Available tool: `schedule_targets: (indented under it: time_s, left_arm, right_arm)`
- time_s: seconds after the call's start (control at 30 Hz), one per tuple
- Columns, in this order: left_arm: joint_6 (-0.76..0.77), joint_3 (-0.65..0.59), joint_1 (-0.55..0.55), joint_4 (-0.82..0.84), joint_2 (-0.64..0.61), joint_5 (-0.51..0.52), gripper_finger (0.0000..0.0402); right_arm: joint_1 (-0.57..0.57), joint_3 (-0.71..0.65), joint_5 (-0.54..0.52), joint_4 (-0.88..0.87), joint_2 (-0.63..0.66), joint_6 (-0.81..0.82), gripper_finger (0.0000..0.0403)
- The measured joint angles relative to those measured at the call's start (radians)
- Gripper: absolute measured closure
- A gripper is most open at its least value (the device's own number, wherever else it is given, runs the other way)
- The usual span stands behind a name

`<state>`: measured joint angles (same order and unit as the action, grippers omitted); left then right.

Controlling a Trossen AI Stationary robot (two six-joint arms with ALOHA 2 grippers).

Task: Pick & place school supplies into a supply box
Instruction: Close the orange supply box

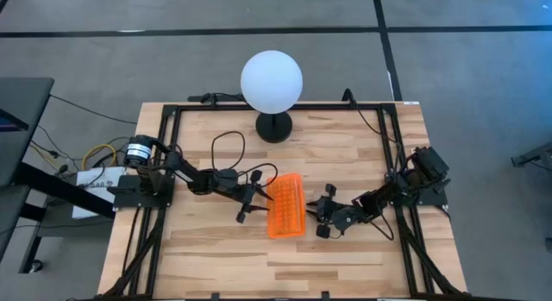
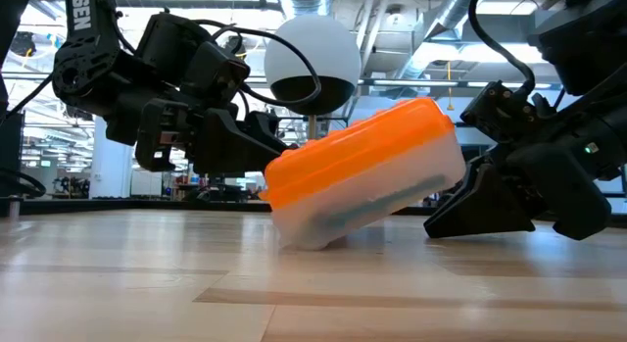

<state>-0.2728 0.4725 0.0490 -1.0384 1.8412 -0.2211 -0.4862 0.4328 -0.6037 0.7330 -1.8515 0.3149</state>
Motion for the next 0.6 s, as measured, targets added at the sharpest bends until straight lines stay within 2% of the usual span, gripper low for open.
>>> schedule_targets:
  time_s: [0.6]
  left_arm:
    - [-0.022, 0.015, 0.005, -0.030, 0.000, -0.002, 0.0244]
  right_arm:
    - [0.005, 0.000, 0.002, 0.001, 0.000, 0.000, 0.0302]
